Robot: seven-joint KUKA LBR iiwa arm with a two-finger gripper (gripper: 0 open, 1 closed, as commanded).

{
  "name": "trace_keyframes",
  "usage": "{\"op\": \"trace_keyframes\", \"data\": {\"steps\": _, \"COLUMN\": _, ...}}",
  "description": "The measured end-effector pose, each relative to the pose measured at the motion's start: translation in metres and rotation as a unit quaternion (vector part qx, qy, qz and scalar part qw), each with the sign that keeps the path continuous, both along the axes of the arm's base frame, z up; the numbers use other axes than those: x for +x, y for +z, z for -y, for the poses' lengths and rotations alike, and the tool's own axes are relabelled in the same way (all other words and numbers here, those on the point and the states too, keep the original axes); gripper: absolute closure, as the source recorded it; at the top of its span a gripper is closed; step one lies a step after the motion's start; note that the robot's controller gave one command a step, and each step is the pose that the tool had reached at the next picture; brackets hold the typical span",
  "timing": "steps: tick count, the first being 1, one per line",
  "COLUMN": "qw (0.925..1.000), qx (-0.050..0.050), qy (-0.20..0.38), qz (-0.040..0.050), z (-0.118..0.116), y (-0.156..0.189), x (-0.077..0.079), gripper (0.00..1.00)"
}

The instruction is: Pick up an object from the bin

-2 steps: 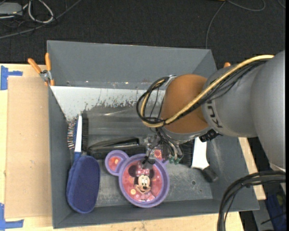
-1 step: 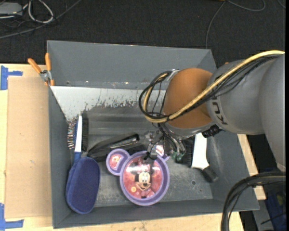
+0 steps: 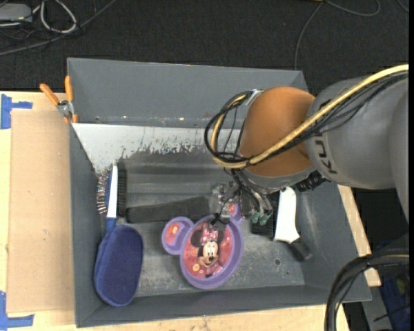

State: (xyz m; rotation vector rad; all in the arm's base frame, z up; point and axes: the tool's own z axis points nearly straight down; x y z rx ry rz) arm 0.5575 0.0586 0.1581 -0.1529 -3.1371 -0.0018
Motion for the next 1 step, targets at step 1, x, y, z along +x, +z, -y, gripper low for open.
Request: {"op": "trace_keyframes", "data": {"steps": 1, "qw": 1.0000, "qx": 0.001, "qy": 0.000, "qz": 0.0048, "z": 0.0001, "y": 0.0231, "x": 0.0024, "gripper": 1.00}}
